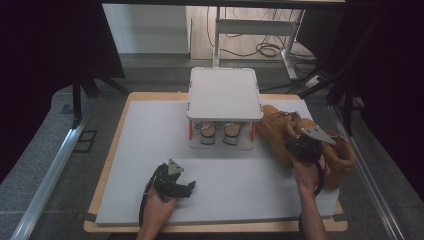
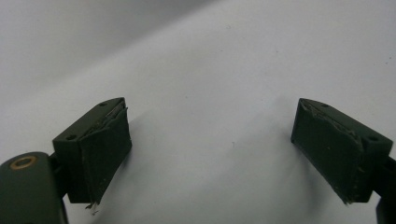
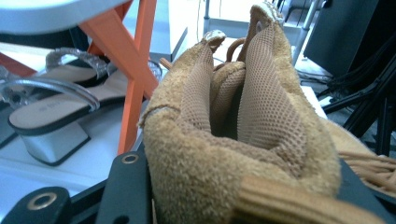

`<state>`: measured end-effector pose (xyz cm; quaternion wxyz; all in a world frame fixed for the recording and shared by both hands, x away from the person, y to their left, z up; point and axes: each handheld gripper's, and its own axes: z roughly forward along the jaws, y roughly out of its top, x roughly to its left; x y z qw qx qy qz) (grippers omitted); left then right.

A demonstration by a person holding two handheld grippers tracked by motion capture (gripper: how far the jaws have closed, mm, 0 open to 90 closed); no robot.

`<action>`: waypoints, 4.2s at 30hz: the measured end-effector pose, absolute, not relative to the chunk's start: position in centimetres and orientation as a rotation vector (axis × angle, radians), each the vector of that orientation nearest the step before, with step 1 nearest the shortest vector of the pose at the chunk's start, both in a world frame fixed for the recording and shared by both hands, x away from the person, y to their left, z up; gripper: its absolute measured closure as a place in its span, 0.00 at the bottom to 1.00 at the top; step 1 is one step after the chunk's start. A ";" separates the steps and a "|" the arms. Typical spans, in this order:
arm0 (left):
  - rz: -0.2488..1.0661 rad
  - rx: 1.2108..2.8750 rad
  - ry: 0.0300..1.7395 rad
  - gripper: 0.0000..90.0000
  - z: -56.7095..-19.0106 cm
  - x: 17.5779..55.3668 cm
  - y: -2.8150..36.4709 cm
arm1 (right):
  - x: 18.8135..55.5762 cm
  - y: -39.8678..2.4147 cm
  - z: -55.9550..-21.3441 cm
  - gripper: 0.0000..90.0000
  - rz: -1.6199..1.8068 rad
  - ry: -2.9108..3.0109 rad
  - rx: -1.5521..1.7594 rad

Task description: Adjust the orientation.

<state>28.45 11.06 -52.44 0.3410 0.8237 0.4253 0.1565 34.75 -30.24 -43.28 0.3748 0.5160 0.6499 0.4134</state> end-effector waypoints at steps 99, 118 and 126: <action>0.414 2.147 1.098 0.13 -52.4 28.5 11.1 | 36.5 -23.9 -30.2 0.63 1.311 1.533 1.083; 0.414 2.149 1.096 0.13 -52.4 28.5 11.1 | 38.5 -18.4 -30.5 0.63 1.365 1.602 1.033; 0.414 2.146 1.096 0.13 -52.4 28.4 11.1 | 39.4 -15.7 -30.7 0.63 1.395 1.630 0.999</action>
